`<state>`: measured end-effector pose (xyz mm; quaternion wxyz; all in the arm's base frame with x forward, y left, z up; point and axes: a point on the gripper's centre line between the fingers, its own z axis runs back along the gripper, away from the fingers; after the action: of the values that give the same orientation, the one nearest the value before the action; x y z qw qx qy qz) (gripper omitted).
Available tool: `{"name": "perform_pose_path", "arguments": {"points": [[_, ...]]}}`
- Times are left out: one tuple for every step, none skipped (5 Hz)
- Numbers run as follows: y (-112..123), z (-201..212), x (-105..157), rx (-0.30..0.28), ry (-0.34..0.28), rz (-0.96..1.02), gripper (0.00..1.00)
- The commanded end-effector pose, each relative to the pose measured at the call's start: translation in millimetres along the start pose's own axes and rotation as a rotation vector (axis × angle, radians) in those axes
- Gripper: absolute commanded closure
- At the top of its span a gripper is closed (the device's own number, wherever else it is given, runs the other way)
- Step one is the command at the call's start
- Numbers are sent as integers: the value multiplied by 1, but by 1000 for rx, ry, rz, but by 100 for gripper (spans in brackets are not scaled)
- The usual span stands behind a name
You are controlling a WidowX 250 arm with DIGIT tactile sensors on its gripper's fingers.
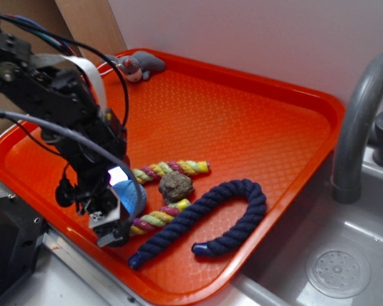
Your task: Grab the blue ball.
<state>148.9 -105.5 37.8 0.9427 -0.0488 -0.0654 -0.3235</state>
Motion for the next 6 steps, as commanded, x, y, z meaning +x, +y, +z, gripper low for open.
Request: {"name": "perform_pose_path", "arguments": {"points": [[-12, 2, 2, 11, 2, -29, 100], [-4, 12, 2, -10, -17, 1, 100], [9, 50, -3, 33, 19, 91, 100], [39, 103, -16, 47, 84, 313, 100], [75, 148, -35, 101, 108, 559, 100], [109, 183, -53, 154, 142, 752, 100]]}}
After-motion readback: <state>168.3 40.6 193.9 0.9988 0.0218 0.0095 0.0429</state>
